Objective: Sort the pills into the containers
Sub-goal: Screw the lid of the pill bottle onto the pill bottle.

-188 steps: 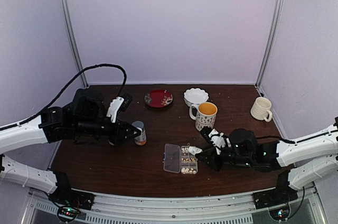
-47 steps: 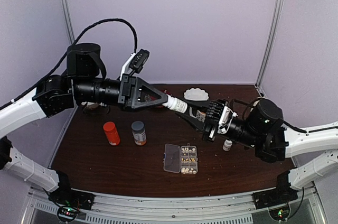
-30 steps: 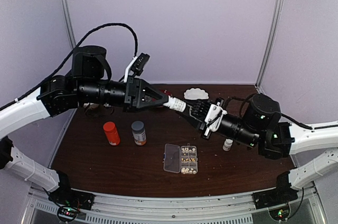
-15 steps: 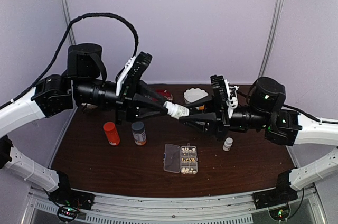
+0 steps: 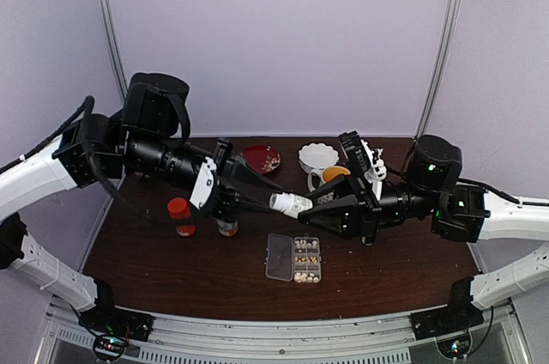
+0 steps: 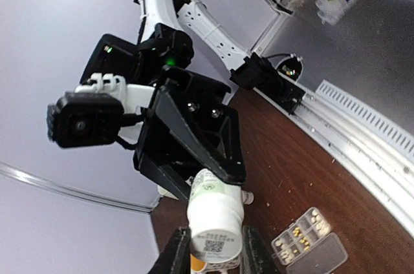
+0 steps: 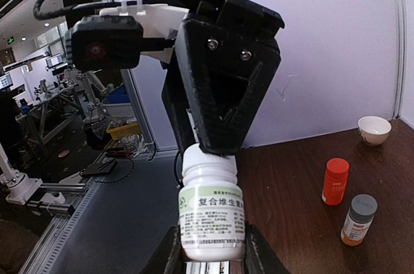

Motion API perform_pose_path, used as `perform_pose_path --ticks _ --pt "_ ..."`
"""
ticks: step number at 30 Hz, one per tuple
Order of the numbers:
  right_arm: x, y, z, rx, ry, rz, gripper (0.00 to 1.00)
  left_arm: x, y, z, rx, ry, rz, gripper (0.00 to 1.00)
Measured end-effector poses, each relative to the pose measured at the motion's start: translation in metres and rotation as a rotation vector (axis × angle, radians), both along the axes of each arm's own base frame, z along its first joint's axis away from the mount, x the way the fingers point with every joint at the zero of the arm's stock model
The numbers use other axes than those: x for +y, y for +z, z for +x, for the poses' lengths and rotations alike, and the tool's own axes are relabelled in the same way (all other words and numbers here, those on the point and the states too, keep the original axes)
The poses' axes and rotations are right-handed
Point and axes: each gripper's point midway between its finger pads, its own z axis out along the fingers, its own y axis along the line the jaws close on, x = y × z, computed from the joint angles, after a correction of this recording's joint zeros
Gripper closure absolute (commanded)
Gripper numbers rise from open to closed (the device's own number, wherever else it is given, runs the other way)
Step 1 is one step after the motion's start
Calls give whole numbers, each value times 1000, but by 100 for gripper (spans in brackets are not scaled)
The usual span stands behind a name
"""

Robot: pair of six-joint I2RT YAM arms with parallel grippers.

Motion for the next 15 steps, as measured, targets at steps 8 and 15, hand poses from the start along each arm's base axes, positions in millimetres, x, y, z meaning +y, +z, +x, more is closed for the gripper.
perform_pose_path --ticks 8,15 --pt "4 -32 12 112 -34 -87 100 3 -35 19 -486 -56 67 100" --pt "1 -55 34 169 -154 -160 100 -1 -56 49 -983 -34 77 100"
